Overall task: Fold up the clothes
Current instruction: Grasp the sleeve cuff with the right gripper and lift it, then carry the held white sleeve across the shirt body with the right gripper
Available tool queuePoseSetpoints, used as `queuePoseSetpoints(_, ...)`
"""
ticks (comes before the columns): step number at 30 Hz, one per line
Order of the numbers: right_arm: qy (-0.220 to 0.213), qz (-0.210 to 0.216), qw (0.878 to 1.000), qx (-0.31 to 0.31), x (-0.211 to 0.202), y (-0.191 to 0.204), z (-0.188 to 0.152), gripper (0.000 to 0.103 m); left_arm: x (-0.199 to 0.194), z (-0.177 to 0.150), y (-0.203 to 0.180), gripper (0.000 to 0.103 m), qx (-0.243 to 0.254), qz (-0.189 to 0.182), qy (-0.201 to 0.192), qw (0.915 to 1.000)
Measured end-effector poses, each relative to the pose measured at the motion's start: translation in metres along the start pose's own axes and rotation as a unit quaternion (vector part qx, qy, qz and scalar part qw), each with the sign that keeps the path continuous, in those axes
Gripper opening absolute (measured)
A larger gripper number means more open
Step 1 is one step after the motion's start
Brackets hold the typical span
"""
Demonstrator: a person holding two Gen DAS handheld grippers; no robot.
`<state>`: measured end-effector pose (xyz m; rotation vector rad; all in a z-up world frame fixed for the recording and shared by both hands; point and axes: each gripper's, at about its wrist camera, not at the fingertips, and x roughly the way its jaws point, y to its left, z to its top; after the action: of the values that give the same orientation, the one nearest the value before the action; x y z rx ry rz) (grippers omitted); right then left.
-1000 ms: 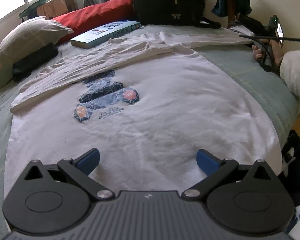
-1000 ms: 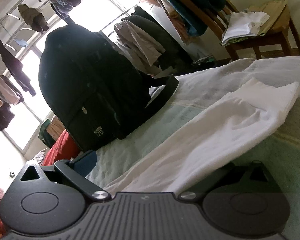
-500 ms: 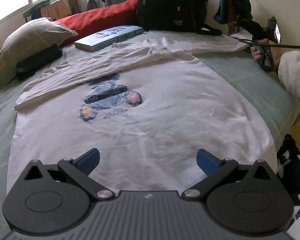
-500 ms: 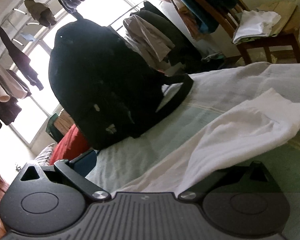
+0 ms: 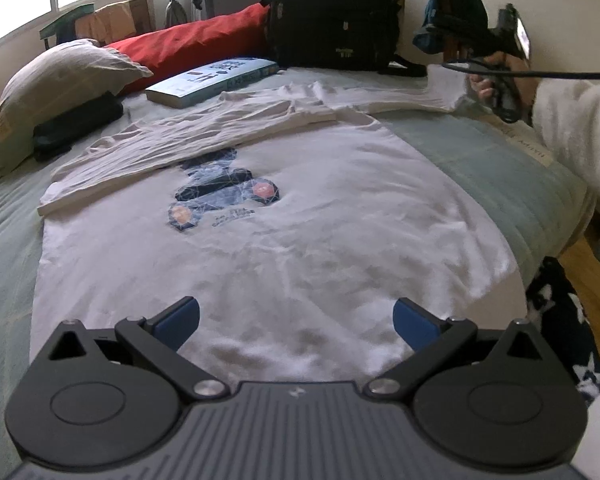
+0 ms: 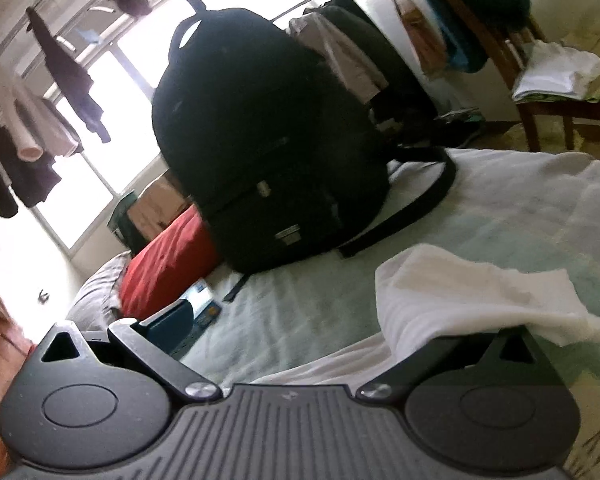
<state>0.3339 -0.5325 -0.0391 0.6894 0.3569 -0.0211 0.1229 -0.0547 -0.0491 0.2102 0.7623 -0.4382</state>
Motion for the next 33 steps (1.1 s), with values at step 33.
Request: queuePoseSetpoints(33, 0.08, 0.042, 0.992, -0.085, 0.05, 0.18, -0.081, 0.103, -0.052, -0.03, 0.047, 0.102, -0.03, -0.023, -0.018, 0.9991)
